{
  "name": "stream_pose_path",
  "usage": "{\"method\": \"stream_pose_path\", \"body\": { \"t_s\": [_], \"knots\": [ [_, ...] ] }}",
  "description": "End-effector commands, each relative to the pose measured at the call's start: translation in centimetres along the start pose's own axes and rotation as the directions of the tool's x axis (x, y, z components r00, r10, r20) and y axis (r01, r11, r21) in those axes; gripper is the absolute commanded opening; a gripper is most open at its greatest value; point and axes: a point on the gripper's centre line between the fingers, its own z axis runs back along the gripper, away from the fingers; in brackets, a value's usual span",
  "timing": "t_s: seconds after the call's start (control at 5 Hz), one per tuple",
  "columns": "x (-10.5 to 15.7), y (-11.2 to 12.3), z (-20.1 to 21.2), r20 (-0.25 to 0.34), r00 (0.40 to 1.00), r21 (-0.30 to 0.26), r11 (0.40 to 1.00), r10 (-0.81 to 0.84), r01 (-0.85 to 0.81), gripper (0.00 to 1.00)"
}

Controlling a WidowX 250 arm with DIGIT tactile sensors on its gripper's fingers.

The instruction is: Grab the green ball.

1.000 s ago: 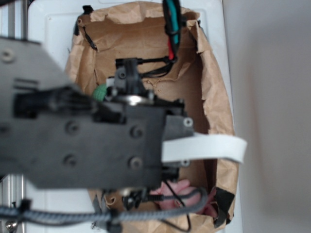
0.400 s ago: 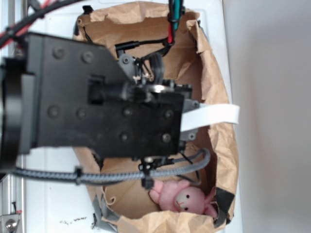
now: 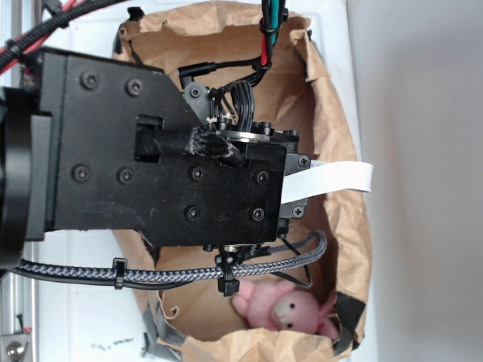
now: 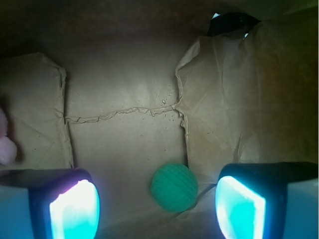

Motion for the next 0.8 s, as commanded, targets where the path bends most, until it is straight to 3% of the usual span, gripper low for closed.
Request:
{"method": "stream_pose_path", "body": {
  "t_s": [0.0, 0.2, 0.4, 0.6],
  "knots": [
    [0.1, 1.8, -0.8, 0.04, 0.999, 0.026, 1.0, -0.012, 0.011, 1.0],
    [1.1, 3.2, -1.1, 0.033, 0.998, 0.0, 0.999, -0.053, 0.053, 1.0],
    [2.8, 5.5, -0.8, -0.073, 0.992, -0.015, 0.995, -0.104, 0.103, 1.0],
    [3.0, 6.1, -0.8, -0.098, 0.986, -0.028, 0.991, -0.134, 0.131, 1.0]
  ]
}}
